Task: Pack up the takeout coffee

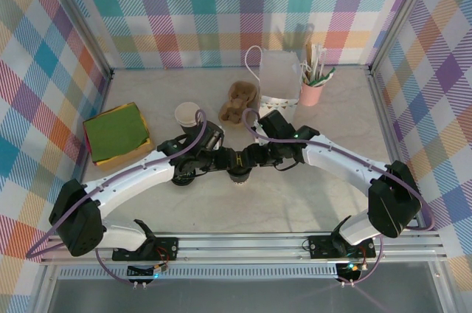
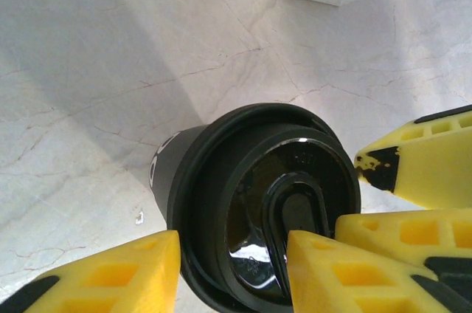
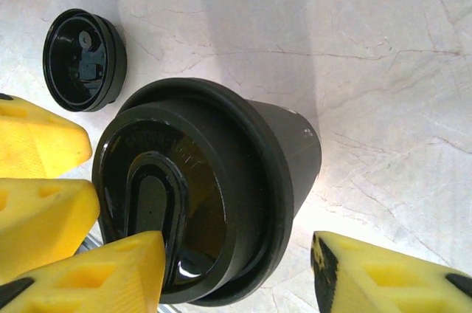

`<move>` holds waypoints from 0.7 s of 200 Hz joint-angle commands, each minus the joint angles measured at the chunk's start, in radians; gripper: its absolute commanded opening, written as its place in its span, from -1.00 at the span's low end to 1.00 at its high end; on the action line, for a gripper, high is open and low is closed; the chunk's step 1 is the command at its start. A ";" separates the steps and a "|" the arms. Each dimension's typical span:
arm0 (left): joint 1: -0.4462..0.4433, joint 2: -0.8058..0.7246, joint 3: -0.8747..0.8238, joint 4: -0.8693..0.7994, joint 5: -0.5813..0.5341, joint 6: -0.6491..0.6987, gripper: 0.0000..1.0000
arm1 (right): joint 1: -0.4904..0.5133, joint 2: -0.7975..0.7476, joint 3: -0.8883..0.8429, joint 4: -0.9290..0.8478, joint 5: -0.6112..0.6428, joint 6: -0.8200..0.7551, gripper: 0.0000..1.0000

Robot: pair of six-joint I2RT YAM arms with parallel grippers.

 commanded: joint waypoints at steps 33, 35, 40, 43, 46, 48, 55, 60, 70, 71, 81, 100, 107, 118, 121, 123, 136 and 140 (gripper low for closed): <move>0.010 0.036 -0.036 -0.018 -0.014 0.018 -0.27 | -0.011 -0.001 -0.030 0.000 0.018 -0.011 0.02; 0.009 0.036 -0.039 -0.018 -0.013 0.017 -0.27 | -0.011 0.000 -0.032 0.000 0.019 -0.011 0.01; 0.010 0.036 -0.047 -0.017 -0.013 0.016 -0.27 | -0.011 0.003 -0.036 0.002 0.021 -0.013 0.01; 0.009 0.036 -0.051 -0.016 -0.013 0.013 -0.28 | -0.011 0.004 -0.038 0.002 0.022 -0.013 0.01; 0.010 0.036 -0.056 -0.016 -0.012 0.011 -0.28 | -0.011 0.007 -0.042 0.004 0.023 -0.014 0.00; 0.009 0.036 -0.060 -0.015 -0.011 0.011 -0.28 | -0.011 0.007 -0.044 0.005 0.023 -0.014 0.00; 0.010 0.035 -0.071 -0.009 -0.006 0.006 -0.28 | -0.010 0.012 -0.051 0.006 0.023 -0.014 -0.01; 0.010 0.033 -0.081 -0.004 -0.003 0.002 -0.29 | -0.010 0.013 -0.056 0.008 0.022 -0.015 -0.01; 0.009 0.029 -0.099 0.003 -0.001 -0.004 -0.29 | -0.011 0.015 -0.071 0.012 0.022 -0.012 -0.05; 0.009 0.029 -0.101 0.003 -0.001 -0.005 -0.29 | -0.011 0.015 -0.072 0.014 0.022 -0.013 -0.05; 0.010 0.026 -0.117 0.007 -0.001 -0.009 -0.30 | -0.010 0.015 -0.086 0.020 0.022 -0.010 -0.06; 0.009 0.025 -0.141 0.015 -0.002 -0.015 -0.31 | -0.009 0.013 -0.104 0.021 0.025 -0.007 -0.06; 0.010 0.025 -0.148 0.019 0.000 -0.017 -0.31 | -0.009 0.011 -0.109 0.022 0.028 -0.006 -0.06; 0.010 0.027 -0.158 0.023 0.003 -0.021 -0.32 | -0.009 0.008 -0.112 0.019 0.031 -0.006 -0.06; 0.011 0.026 -0.160 0.024 0.003 -0.020 -0.32 | -0.009 0.007 -0.113 0.018 0.031 -0.007 -0.06; 0.010 0.026 -0.162 0.025 0.004 -0.021 -0.32 | -0.009 0.006 -0.114 0.018 0.031 -0.007 -0.06; 0.011 0.022 -0.165 0.027 0.005 -0.023 -0.32 | -0.009 0.003 -0.114 0.013 0.031 -0.005 -0.06; 0.010 0.020 -0.165 0.028 0.005 -0.023 -0.32 | -0.009 0.002 -0.112 0.013 0.031 -0.005 -0.06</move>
